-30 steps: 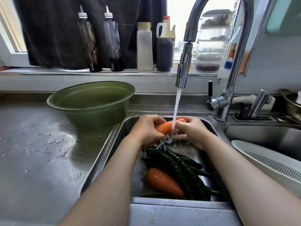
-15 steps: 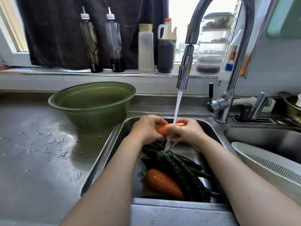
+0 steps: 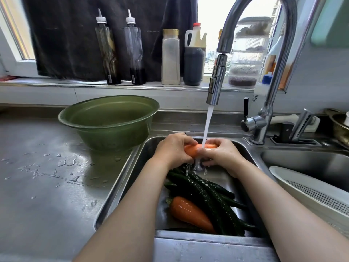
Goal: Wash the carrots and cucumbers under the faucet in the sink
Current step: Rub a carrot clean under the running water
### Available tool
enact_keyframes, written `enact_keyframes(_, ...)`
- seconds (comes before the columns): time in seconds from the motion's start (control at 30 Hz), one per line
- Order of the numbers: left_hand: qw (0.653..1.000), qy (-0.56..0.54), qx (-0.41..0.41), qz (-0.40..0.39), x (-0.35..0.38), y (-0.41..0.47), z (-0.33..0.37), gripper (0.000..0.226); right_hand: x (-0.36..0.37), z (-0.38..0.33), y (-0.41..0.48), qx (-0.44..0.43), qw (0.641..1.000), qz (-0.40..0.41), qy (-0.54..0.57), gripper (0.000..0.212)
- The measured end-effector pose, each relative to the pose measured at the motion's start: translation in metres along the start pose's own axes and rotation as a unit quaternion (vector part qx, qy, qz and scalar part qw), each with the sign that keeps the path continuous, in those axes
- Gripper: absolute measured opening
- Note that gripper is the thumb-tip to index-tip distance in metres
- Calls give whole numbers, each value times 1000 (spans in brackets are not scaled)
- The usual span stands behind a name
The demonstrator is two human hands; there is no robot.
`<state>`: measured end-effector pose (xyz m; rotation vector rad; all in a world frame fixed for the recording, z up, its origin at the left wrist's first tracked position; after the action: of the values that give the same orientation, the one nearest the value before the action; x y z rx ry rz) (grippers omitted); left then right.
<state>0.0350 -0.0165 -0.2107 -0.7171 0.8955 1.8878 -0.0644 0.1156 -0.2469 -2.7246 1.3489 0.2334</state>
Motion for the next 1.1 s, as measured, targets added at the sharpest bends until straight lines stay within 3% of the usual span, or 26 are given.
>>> enact_keyframes(0.23, 999, -26, -24, -27, 2, 1, -10, 59, -2, 2, 3, 9, 997, -25, 67, 37)
enact_keyframes(0.37, 986, -136, -41, -88, 16, -2, -23, 44, 2, 3, 3, 5, 994, -26, 107, 45)
enact_keyframes(0.53, 959, -255, -69, -105, 24, -5, -30, 34, 2, -6, 4, -8, 984, -34, 175, 44)
enact_keyframes(0.67, 957, -252, -58, -129, 27, -6, -25, 31, 4, -4, 1, -23, 999, -3, 42, 46)
enact_keyframes(0.83, 966, -222, -54, -118, 23, -3, -21, 36, -4, -4, 6, -27, 999, 13, 24, 42)
enact_keyframes(0.97, 975, -191, -38, -109, 20, -3, -16, 32, 1, -6, 1, -39, 996, 17, -80, 42)
enact_keyframes(1.1, 977, -188, -45, -94, 19, -2, -21, 44, -4, -8, 5, -35, 999, 19, -26, 36)
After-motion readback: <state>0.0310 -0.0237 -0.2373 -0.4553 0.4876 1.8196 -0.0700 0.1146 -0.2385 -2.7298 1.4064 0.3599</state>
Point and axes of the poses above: each hand's wrist, its own y-axis towards the middle knuckle, its own x-axis out of the palm, z = x × y, the point moved 8 cm from there along y, towards the middle knuckle, and after that the axes turned 1 degree about -y, right-handed, at the moved point
